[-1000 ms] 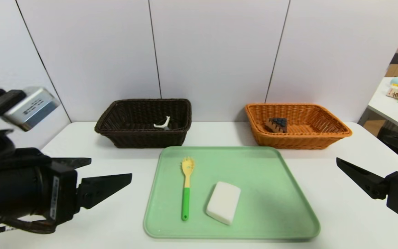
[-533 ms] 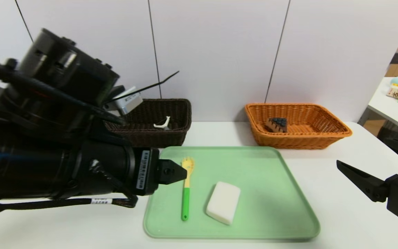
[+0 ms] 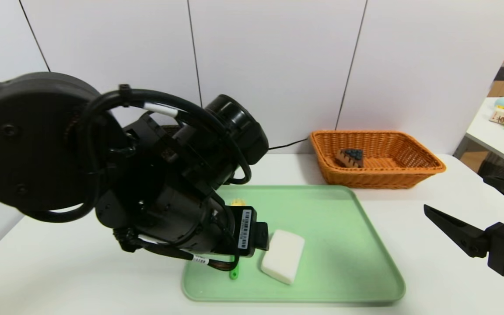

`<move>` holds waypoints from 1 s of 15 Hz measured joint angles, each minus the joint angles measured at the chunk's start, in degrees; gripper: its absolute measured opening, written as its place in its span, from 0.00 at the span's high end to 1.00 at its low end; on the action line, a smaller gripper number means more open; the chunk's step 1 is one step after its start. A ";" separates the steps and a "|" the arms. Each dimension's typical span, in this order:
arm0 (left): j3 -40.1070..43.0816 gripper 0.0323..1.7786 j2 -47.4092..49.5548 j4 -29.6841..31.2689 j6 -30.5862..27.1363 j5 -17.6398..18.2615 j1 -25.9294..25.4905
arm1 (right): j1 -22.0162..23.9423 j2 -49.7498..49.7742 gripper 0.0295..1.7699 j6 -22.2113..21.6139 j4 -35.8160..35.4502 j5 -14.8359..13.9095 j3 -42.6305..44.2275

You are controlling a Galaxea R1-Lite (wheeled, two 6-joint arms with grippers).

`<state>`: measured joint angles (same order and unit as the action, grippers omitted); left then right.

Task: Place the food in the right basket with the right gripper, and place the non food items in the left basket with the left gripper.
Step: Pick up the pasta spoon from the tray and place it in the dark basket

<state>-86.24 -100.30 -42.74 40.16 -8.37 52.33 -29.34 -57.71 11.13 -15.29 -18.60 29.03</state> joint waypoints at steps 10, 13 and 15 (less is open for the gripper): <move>-5.57 0.05 -10.97 -0.45 -3.54 1.74 -6.06 | -0.26 -0.76 0.04 0.13 -0.26 0.33 0.05; -6.07 0.05 -13.03 -0.34 -3.50 1.77 -7.52 | -0.26 -1.16 0.04 0.20 -0.28 0.35 0.10; -6.13 0.05 -14.30 -0.11 -3.50 1.73 -8.11 | -0.32 -1.29 0.04 0.22 -0.28 0.39 0.11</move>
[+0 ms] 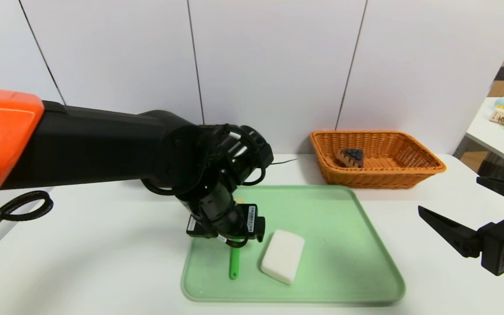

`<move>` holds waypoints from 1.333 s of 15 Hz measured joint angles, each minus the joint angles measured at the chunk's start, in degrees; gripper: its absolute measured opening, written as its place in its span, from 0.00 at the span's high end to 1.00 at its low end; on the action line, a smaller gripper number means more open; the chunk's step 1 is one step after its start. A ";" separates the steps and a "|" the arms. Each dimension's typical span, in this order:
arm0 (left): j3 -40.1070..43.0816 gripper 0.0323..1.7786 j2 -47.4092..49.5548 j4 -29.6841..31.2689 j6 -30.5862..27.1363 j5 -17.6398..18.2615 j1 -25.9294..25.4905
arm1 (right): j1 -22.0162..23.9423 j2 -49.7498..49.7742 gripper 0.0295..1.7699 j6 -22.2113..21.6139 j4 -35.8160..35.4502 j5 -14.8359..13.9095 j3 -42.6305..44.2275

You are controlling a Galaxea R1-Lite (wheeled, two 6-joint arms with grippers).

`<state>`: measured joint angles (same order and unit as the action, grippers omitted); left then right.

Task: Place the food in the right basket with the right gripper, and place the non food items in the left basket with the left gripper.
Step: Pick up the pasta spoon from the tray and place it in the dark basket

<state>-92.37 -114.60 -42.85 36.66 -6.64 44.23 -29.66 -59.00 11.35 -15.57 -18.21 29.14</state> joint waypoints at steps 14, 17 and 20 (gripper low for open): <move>-2.47 0.05 -6.73 -0.37 -0.52 -0.33 -2.33 | -0.02 0.32 0.04 0.00 -0.13 0.05 -0.91; -2.32 0.05 -7.17 -0.89 -0.59 -0.27 -2.39 | -0.02 0.27 0.04 0.00 -0.13 0.02 -0.89; -2.34 0.05 -7.41 -2.38 -0.50 -0.21 -2.39 | 0.00 0.27 0.04 0.00 -0.22 0.02 -0.87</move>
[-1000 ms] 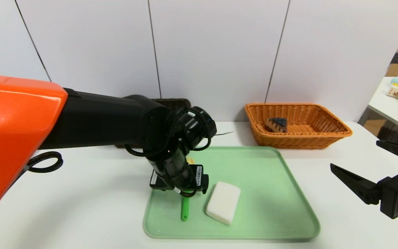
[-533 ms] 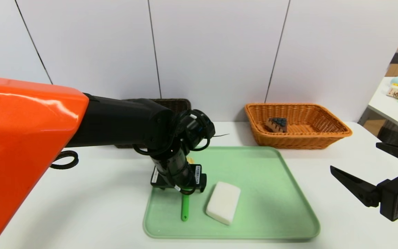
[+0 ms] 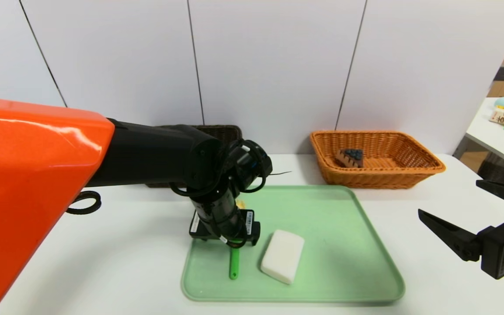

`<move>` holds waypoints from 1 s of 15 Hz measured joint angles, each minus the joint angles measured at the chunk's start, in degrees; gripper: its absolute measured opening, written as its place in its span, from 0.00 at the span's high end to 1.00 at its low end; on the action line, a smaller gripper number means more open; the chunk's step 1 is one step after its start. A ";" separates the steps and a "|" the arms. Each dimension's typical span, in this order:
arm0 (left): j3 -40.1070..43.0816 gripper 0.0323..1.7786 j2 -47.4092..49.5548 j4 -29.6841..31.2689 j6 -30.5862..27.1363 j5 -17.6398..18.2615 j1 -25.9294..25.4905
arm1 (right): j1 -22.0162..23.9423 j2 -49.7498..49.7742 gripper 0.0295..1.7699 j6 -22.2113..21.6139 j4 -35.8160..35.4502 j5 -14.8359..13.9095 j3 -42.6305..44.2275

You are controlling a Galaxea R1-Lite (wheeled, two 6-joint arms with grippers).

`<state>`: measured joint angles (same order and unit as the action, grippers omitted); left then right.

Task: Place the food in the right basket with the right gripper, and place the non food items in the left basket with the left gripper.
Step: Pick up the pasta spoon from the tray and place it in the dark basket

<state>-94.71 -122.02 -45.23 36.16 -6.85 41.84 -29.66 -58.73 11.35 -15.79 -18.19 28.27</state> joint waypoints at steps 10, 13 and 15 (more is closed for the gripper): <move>0.44 0.95 1.84 -1.40 -0.02 0.21 2.84 | -0.02 -0.17 0.04 0.06 0.09 0.00 0.04; 0.26 0.95 2.52 -1.32 0.06 -0.52 4.07 | -0.02 -0.16 0.04 0.11 0.09 0.02 0.04; 0.11 0.95 2.94 -1.22 0.02 -1.77 4.63 | -0.02 -0.09 0.04 0.24 0.06 -0.02 0.04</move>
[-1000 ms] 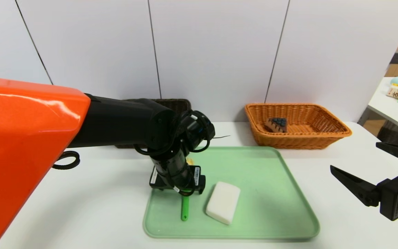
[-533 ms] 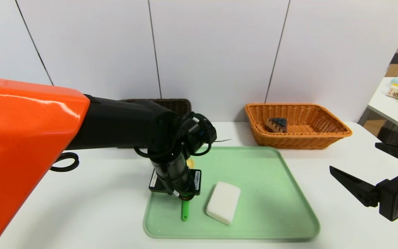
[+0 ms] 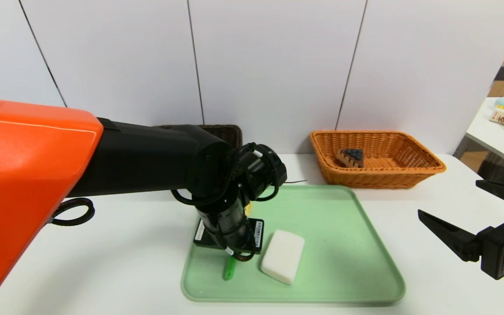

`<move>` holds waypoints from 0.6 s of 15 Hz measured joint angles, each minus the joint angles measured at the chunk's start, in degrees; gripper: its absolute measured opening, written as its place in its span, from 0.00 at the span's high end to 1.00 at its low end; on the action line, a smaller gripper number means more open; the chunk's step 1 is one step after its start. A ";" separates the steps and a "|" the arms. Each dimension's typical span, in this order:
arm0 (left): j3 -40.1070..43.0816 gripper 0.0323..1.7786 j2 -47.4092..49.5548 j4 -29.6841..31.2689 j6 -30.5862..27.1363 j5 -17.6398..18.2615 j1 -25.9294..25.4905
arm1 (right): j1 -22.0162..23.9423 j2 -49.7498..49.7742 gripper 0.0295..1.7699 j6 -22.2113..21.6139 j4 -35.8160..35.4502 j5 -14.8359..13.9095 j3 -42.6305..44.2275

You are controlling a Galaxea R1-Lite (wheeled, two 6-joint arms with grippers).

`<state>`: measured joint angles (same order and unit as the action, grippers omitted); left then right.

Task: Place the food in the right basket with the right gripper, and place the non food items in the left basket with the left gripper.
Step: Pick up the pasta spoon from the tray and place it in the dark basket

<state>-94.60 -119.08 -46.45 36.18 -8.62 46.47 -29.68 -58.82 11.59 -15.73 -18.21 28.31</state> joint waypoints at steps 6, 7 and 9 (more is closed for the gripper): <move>-0.05 0.95 4.19 0.06 -1.90 -2.88 1.13 | -0.55 0.02 0.04 0.12 0.07 -0.02 -0.11; -0.07 0.95 5.51 0.04 -3.47 -3.97 1.34 | -0.68 0.00 0.04 0.12 0.07 -0.04 -0.13; -0.38 0.95 8.46 0.12 -7.02 -5.73 1.54 | -0.90 -0.02 0.04 0.11 0.10 -0.06 -0.22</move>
<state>-94.98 -110.62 -46.32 29.16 -14.35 48.01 -30.59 -58.84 11.70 -15.63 -18.27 28.09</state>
